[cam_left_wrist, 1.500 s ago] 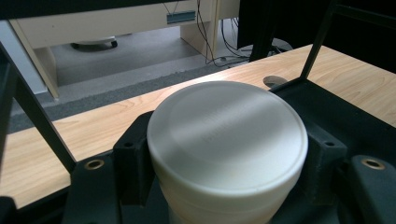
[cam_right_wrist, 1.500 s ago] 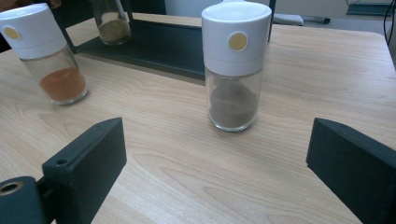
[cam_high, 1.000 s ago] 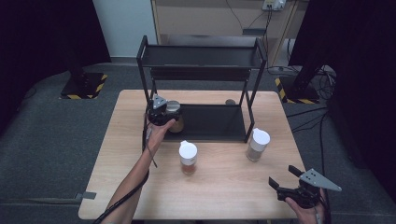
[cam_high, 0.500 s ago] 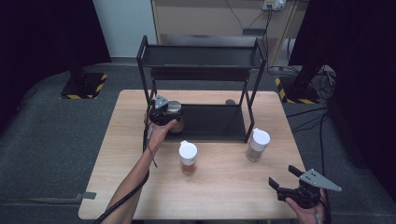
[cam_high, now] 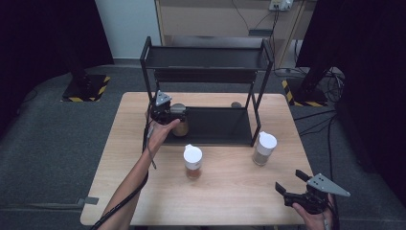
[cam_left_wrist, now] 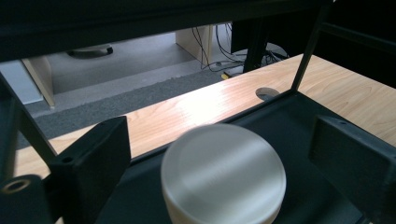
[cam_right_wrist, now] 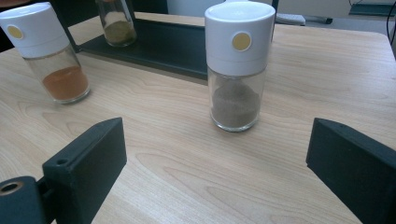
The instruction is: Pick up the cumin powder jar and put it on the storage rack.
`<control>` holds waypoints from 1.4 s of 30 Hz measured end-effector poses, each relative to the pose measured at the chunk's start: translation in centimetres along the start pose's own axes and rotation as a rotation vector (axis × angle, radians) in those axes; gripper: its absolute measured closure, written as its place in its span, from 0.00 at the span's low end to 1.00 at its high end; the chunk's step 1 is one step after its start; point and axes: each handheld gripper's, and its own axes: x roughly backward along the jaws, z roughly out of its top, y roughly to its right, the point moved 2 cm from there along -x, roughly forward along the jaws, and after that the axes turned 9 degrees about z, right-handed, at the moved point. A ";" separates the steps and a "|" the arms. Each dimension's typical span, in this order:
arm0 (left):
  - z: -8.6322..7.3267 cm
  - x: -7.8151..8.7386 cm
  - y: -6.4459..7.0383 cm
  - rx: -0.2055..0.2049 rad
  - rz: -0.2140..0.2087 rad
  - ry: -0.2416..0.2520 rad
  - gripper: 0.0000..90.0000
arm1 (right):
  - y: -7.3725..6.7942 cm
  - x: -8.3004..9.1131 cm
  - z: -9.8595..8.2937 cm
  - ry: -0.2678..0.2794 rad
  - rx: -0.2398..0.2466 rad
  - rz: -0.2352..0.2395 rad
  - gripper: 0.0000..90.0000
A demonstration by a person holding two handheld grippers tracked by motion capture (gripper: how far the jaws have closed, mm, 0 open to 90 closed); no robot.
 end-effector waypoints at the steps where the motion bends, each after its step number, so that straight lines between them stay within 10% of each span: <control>1: 0.2 0.1 0.0 -0.013 -0.002 0.001 0.02 | 0.0 0.0 0.0 0.000 0.000 0.000 0.06; 25: 3.3 7.2 -1.8 -0.100 -0.152 0.078 0.02 | -0.1 0.0 0.1 -0.002 0.007 0.006 0.06; 42: 2.2 13.9 -2.8 -0.118 -0.194 0.108 0.02 | -0.2 -0.1 0.1 -0.007 0.008 0.003 0.06</control>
